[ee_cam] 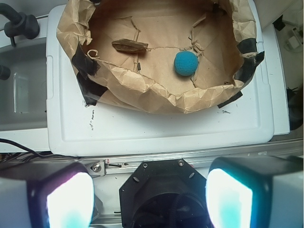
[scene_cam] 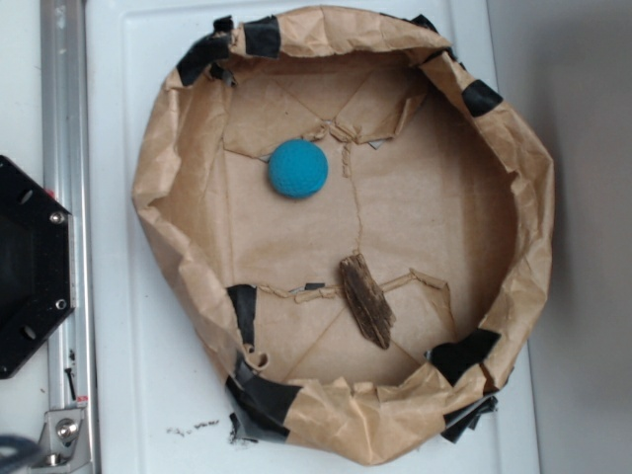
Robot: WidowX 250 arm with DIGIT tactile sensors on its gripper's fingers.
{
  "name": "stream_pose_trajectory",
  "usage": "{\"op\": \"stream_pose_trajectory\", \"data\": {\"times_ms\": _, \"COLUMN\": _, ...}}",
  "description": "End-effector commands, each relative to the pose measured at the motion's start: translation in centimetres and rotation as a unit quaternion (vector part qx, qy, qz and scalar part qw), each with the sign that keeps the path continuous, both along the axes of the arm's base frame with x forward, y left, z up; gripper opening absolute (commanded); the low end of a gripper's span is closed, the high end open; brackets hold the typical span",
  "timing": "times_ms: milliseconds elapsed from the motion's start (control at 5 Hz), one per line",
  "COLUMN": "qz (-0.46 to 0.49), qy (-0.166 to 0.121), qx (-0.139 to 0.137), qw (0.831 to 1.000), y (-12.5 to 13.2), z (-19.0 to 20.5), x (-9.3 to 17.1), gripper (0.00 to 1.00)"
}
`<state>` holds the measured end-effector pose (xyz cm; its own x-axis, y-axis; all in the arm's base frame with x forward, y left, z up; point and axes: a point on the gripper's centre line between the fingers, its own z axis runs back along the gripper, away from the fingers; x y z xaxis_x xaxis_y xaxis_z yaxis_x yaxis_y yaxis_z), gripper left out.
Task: Grab the blue ball.
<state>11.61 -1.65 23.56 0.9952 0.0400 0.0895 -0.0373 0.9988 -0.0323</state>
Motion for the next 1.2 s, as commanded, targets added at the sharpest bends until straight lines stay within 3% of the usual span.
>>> {"op": "stream_pose_trajectory", "data": {"times_ms": 0, "qz": 0.000, "qy": 0.000, "qx": 0.000, "qw": 1.000, "y": 0.0, "z": 0.0, "x": 0.0, "gripper": 1.00}}
{"op": "stream_pose_trajectory", "data": {"times_ms": 200, "qz": 0.010, "qy": 0.046, "qx": 0.006, "qw": 0.999, "y": 2.6, "z": -3.0, "x": 1.8, "gripper": 1.00}}
{"op": "stream_pose_trajectory", "data": {"times_ms": 600, "qz": -0.023, "qy": 0.016, "qx": 0.016, "qw": 0.999, "y": 6.5, "z": -6.5, "x": 9.3, "gripper": 1.00}}
{"op": "stream_pose_trajectory", "data": {"times_ms": 800, "qz": -0.084, "qy": 0.003, "qx": 0.027, "qw": 0.996, "y": 6.1, "z": -7.4, "x": 11.5, "gripper": 1.00}}
{"op": "stream_pose_trajectory", "data": {"times_ms": 1000, "qz": -0.135, "qy": 0.010, "qx": 0.033, "qw": 0.990, "y": 5.1, "z": -9.0, "x": 12.9, "gripper": 1.00}}
